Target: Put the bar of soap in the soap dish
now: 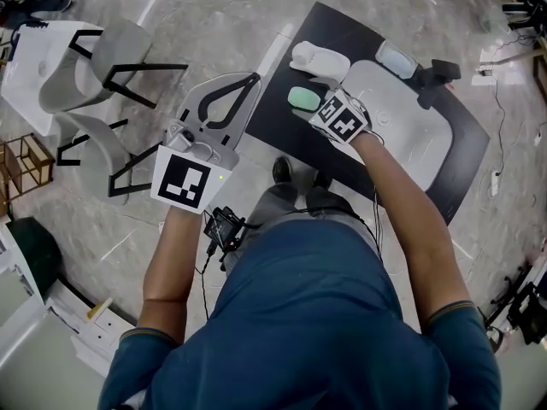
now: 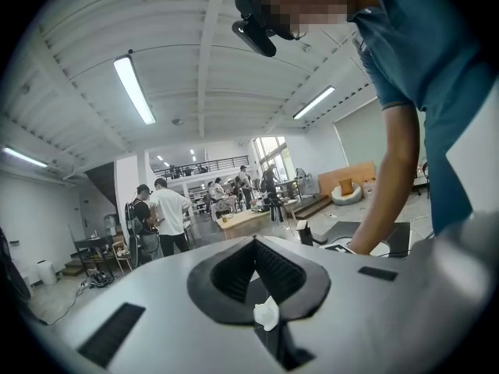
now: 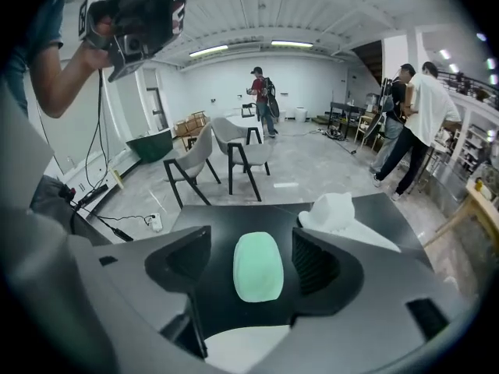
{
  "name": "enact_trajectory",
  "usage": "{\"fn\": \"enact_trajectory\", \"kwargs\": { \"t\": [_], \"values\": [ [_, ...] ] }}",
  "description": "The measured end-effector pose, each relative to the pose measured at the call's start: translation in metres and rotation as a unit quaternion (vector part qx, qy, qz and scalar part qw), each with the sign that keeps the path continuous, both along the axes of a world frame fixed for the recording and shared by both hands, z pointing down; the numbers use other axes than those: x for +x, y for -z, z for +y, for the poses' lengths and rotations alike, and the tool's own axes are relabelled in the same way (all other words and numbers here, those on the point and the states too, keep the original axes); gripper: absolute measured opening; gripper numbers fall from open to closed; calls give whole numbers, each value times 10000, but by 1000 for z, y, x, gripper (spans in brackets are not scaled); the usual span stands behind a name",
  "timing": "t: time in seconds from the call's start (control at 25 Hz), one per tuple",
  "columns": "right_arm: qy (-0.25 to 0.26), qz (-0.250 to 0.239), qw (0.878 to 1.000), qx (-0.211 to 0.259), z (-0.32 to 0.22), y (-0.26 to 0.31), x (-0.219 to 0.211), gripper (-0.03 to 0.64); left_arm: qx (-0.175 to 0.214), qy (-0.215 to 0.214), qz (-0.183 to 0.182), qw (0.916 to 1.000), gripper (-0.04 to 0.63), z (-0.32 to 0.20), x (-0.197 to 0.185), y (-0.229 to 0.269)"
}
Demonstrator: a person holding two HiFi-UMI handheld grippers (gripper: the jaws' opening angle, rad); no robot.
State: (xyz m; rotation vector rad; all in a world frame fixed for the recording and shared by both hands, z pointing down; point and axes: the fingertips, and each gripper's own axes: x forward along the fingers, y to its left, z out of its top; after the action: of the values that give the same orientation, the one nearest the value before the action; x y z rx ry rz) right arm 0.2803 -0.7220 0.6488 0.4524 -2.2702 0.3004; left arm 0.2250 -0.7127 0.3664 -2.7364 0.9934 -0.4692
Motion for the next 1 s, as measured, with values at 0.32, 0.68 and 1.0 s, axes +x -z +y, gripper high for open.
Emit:
{"fn": "enact_trajectory", "kwargs": {
  "t": [0.32,0.68,1.0],
  "values": [
    [166,457,9981,-370,1,-46,1,327,-197,120,21,9997,2,-5,-7,-15],
    [88,685,9972,-295,-5,-66,1,313,-261,156,66,9995,2,-9,-13,-21],
    [63,813,9958,-425,-7,-64,2,295,-297,168,134,9993,2,-16,-14,-24]
  ]
}}
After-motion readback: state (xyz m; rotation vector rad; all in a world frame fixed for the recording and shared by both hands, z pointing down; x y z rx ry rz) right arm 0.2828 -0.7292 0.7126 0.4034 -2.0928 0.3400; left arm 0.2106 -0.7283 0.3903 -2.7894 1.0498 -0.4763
